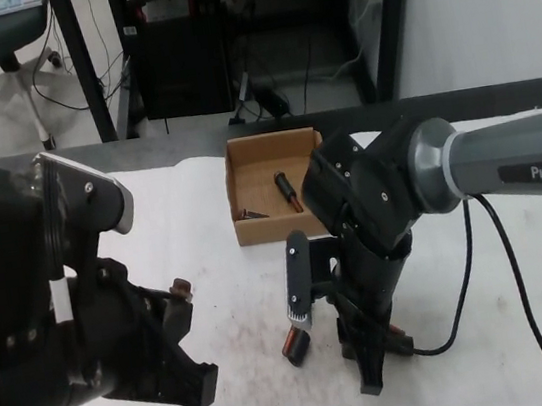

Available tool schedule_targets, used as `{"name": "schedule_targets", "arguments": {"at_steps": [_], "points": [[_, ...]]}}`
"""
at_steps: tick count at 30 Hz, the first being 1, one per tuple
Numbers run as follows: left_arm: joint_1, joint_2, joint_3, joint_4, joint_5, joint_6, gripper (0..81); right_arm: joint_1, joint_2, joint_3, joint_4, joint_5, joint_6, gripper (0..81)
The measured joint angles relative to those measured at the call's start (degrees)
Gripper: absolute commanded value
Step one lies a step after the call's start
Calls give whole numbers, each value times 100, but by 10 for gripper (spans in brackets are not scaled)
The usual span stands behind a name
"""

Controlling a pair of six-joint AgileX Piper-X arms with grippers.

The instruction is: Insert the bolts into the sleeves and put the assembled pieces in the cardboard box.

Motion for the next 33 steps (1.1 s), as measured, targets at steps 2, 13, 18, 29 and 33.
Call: {"name": "schedule_targets", "arguments": {"at_steps": [2, 13, 18, 29, 33], "points": [[0, 0, 0, 0, 0, 0, 2, 6, 0, 0, 0, -11, 0, 301], [0, 0, 0, 0, 0, 0, 2, 6, 0, 0, 158, 302, 0, 301], [0, 0, 0, 0, 0, 0, 2, 6, 0, 0, 213, 410, 0, 300], [0, 0, 0, 0, 0, 0, 2, 6, 0, 0, 278, 442, 267, 4], [0, 0, 0, 0, 0, 0, 2, 6, 0, 0, 278, 442, 352, 2]]}}
